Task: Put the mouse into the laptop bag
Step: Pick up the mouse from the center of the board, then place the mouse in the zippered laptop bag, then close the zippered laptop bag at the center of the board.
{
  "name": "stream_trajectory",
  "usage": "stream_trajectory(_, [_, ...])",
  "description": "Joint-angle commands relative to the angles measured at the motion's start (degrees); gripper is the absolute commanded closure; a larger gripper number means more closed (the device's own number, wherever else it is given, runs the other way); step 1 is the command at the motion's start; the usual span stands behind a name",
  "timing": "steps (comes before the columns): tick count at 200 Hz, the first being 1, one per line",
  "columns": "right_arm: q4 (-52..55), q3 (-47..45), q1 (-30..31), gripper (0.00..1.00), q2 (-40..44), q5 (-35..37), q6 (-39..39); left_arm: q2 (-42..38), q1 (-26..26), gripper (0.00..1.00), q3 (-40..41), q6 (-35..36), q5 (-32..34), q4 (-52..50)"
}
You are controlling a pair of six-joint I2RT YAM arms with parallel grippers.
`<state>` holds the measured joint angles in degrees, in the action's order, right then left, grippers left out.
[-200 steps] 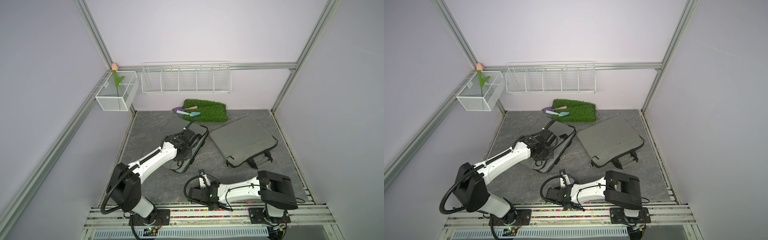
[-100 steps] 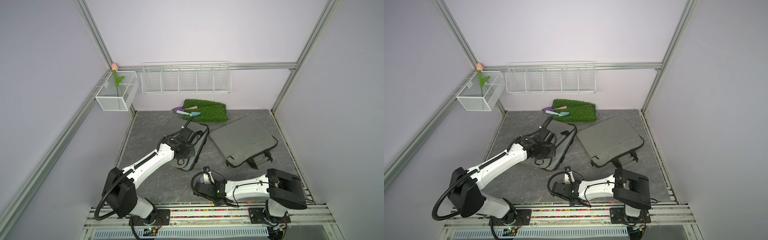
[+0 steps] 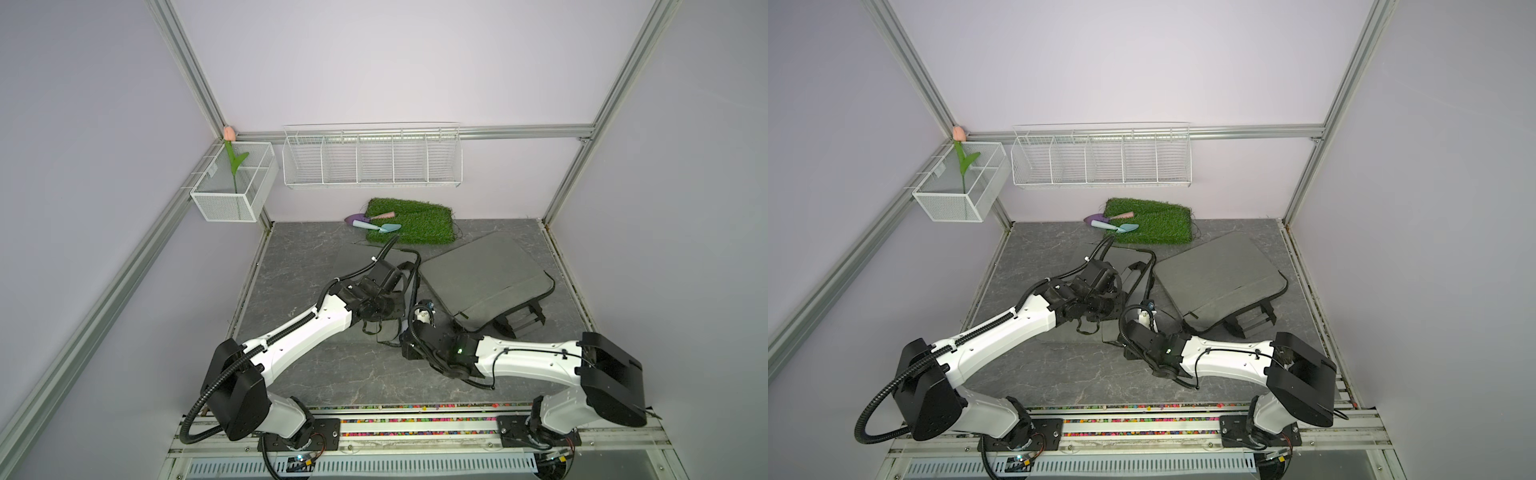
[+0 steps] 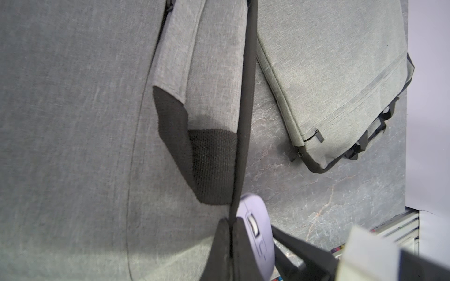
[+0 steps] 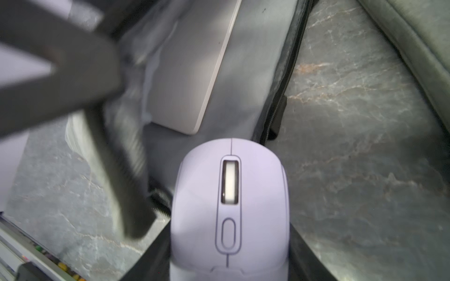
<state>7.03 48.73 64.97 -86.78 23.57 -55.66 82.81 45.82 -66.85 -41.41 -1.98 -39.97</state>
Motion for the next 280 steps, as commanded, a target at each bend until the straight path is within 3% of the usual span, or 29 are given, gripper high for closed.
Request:
stream_trajectory(1, [-5.2,-2.4,-3.0,0.46,0.0,-4.2,0.0,-2.9,0.2,1.0,0.8,-0.9,-1.8,3.4])
stream_trajectory(56, [-5.5,4.9,-5.3,0.46,-7.3,-5.3,1.3,-2.6,0.2,1.0,1.3,-1.5,-4.5,5.7])
stream_trajectory(132, [-12.9,7.2,-6.8,0.44,-15.4,-10.9,-0.2,-3.1,0.2,1.0,2.2,-1.8,-3.9,6.1])
stream_trajectory(191, [-29.7,2.6,-8.1,0.35,-17.4,-15.0,-5.2,-7.7,-0.8,1.0,4.5,-3.6,-1.9,6.7])
stream_trajectory(211, [-36.8,2.0,-8.2,0.25,-19.7,-18.3,-6.0,-10.0,-1.7,1.0,6.7,-3.8,-2.1,9.0])
stream_trajectory(233, [-43.8,-0.3,-8.2,0.22,-20.7,-21.4,-5.9,-10.6,-2.1,1.0,7.8,-3.8,-2.3,9.5])
stream_trajectory(263, [-43.7,-4.6,-8.7,0.22,-17.6,-19.2,-6.0,-10.1,-2.3,1.0,7.8,-3.7,-0.6,8.2])
stream_trajectory(280, [-38.0,-6.1,-9.5,0.22,-14.5,-17.1,-5.3,-9.9,-2.5,1.0,8.1,-3.8,0.7,7.8])
